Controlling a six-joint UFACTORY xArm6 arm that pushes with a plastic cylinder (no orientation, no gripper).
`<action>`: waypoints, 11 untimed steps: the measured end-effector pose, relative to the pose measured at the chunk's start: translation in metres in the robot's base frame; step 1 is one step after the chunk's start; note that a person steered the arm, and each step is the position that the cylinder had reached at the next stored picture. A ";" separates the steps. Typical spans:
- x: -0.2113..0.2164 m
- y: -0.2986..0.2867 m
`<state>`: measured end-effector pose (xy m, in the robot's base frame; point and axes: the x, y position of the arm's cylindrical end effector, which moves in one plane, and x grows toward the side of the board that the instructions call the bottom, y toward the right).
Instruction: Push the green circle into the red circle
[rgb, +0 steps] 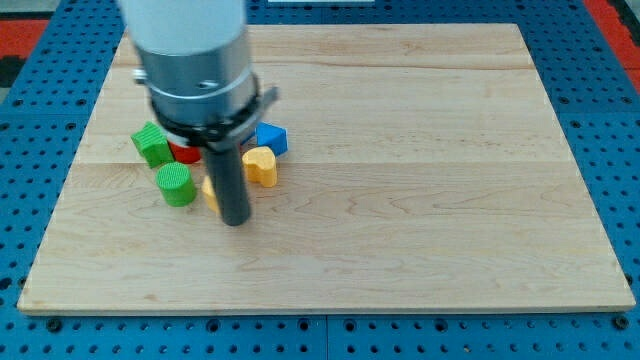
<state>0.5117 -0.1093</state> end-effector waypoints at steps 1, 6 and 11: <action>-0.012 -0.037; -0.021 -0.093; -0.004 -0.089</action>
